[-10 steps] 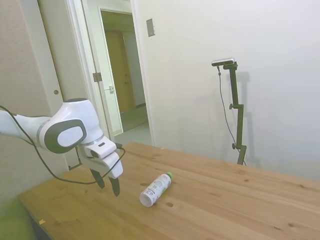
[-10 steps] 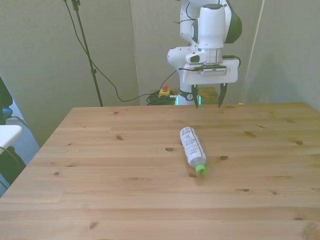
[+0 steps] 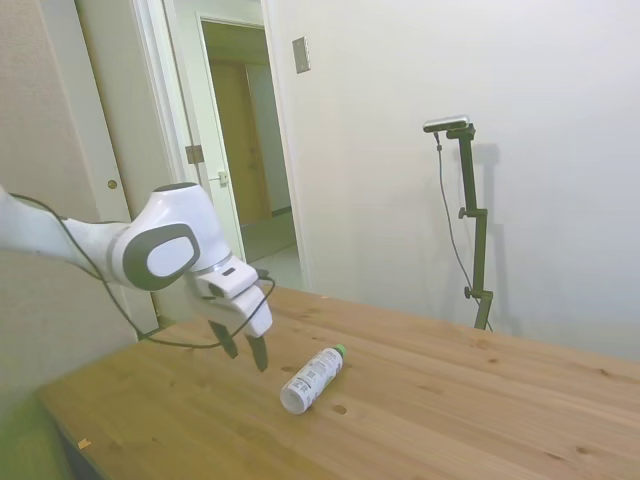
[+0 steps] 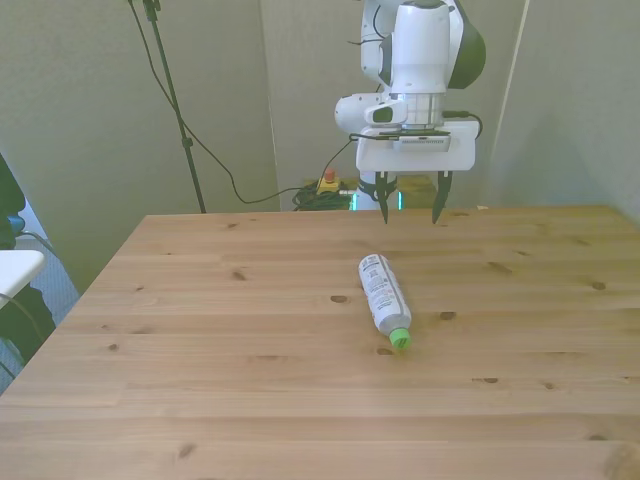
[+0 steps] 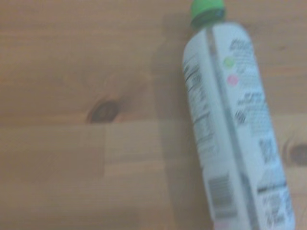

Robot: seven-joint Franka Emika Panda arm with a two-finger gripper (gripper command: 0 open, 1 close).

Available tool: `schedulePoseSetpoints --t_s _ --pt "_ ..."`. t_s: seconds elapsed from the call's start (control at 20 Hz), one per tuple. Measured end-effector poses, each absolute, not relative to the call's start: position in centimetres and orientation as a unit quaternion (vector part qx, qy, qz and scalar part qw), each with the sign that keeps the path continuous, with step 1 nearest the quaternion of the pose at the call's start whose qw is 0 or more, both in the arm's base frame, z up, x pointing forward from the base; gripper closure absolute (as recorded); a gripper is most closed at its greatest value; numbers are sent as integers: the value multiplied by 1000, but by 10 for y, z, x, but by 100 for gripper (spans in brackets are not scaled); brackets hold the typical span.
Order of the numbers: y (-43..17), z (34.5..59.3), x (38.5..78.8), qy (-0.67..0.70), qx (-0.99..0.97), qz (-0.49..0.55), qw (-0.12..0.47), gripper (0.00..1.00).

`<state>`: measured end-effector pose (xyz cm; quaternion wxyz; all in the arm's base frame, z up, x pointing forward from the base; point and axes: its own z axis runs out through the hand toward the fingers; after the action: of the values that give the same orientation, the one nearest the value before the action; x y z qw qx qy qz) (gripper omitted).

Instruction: Stand the water bottle

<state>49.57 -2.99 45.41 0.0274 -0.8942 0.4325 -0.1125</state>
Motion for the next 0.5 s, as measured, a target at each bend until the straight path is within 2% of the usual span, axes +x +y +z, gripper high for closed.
schedulePoseSetpoints --t_s 0.35,0.5 --pt "-41 460 594 448 -884 -131 29 0" --pt "-39 452 624 455 -881 -128 20 0"
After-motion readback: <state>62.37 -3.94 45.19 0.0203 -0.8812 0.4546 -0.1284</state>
